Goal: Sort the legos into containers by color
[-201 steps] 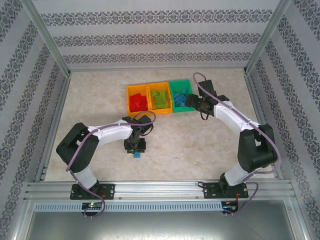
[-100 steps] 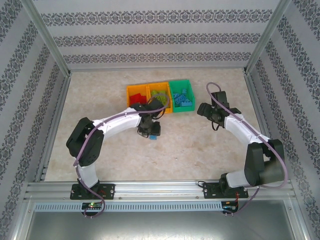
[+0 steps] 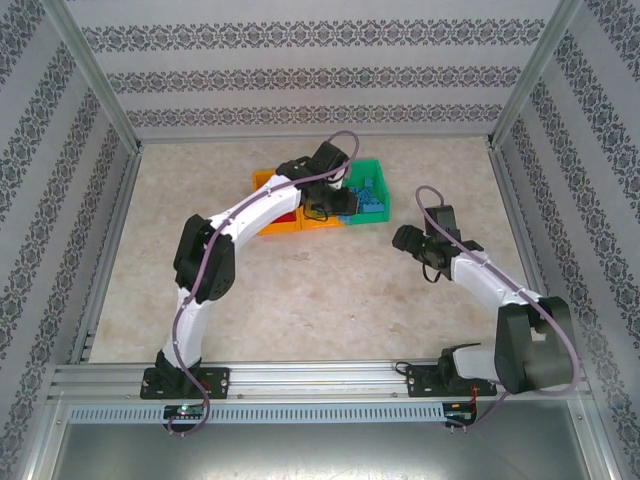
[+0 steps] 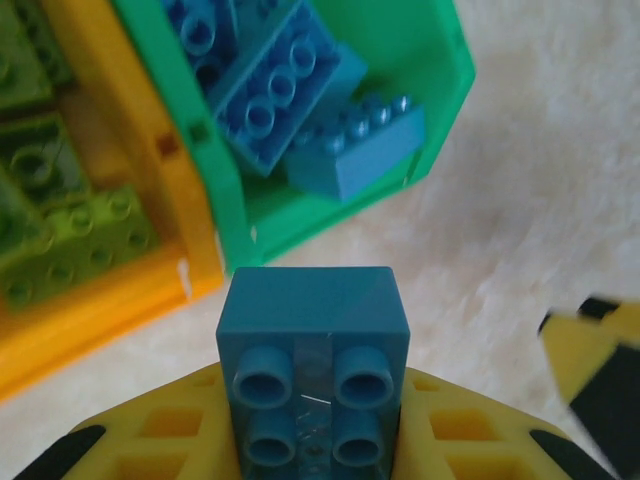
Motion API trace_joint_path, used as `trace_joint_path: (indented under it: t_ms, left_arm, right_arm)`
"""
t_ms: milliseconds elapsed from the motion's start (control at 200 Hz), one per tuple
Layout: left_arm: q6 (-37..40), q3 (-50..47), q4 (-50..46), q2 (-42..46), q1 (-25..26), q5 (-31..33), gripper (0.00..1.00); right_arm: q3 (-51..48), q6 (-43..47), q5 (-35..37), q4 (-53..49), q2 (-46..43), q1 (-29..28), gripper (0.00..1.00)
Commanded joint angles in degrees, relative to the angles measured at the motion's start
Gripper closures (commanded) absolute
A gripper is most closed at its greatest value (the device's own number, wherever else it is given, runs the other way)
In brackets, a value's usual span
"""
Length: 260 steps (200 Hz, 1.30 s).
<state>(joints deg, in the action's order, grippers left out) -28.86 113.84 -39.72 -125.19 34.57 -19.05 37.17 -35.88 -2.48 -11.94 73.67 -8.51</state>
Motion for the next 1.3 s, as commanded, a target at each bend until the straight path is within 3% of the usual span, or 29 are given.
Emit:
trace_joint_path:
  t_ms: [0, 535, 704, 769, 904, 1134, 1294]
  left_arm:
    - [-0.3, 4.2, 3.7, -4.1, -2.2, -7.6, 0.78]
    - [-2.0, 20.7, 7.5, -14.5, -3.0, -8.3, 0.73]
    - [-5.4, 20.9, 10.2, -16.2, -3.7, -8.9, 0.54]
    - [-6.8, 21.0, 10.8, -16.8, -3.7, -9.7, 0.4]
    - [-8.3, 20.3, 10.4, -16.5, -3.7, -10.7, 0.0]
    - [-7.1, 10.7, 12.9, -8.1, -2.3, -8.4, 0.0]
    - [-4.4, -0.2, 16.7, 1.2, -1.7, -4.9, 0.0]
  right_arm:
    - [-2.9, -1.5, -0.5, 2.0, -3.9, -0.8, 0.21]
    - [-8.4, -4.2, 1.0, 0.2, -13.3, -0.9, 0.2]
    - [-9.2, -4.6, 1.5, -0.3, -15.9, -0.9, 0.21]
    - [-9.6, -4.7, 1.5, -0.3, -16.5, -0.8, 0.2]
    - [-10.4, -5.1, 1.3, 0.1, -17.3, -1.0, 0.2]
    - [-10.9, -2.5, 2.3, 0.1, -18.6, -1.0, 0.19]
    - [-10.2, 1.7, 4.5, 1.5, -18.5, -1.0, 0.09]
